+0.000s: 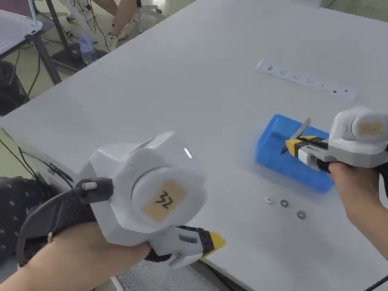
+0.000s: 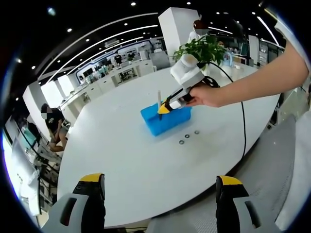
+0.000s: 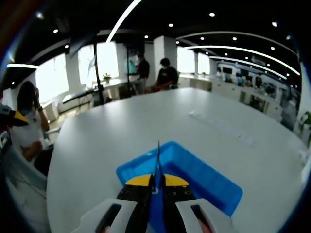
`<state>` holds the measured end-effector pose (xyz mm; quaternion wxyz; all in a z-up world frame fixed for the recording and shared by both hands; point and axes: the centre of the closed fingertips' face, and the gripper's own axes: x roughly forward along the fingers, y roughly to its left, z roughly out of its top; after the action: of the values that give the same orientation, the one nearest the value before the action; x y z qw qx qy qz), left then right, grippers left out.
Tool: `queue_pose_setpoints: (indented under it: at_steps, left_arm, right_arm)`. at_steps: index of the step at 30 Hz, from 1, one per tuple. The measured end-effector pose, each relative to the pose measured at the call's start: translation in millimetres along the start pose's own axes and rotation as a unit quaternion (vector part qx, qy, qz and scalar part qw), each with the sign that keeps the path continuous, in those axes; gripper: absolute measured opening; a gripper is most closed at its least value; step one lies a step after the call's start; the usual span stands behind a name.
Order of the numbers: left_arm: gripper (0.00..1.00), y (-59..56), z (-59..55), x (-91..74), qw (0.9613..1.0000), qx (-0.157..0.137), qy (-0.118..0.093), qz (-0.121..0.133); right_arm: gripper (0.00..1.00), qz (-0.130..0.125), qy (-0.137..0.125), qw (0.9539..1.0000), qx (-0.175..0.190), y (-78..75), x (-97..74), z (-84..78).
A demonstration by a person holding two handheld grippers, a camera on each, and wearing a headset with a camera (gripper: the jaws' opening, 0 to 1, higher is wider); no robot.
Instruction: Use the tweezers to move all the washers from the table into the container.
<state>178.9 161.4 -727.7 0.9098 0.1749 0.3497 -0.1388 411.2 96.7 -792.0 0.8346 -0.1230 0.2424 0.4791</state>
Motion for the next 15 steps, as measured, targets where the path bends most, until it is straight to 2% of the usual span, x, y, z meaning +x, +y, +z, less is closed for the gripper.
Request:
queue_pose_setpoints:
  at_steps: [4,7,9,12,15]
  left_arm:
    - [0.97,-2.7,1.0,0.5,1.0,-0.003,-0.003,0.001]
    - [0.97,-6.9,2.6,0.9,0.9997,-0.02,-0.013,-0.006]
    - [0.97,-7.7,1.8,0.5,0.9997,-0.02,-0.014,-0.006]
    - [0.97,-8.6,1.0,0.3,0.9997,-0.018,-0.014,-0.006]
    - [0.97,-9.3,0.1,0.5,0.9997,-0.018,-0.015,-0.007]
  right_arm:
    - [0.04,0.001,-0.015,0.9998,-0.009,3.1,-14.8,11.0]
    - [0.04,0.012,-0.036,0.9992,-0.011,8.9,-26.5,22.0]
    - [0.04,0.016,-0.045,0.9988,-0.007,13.2,-35.9,26.6]
    - [0.04,0.02,-0.049,0.9986,-0.001,23.0,-47.4,28.9]
    - [0.04,0.027,-0.048,0.9985,0.0,33.1,-49.1,23.0]
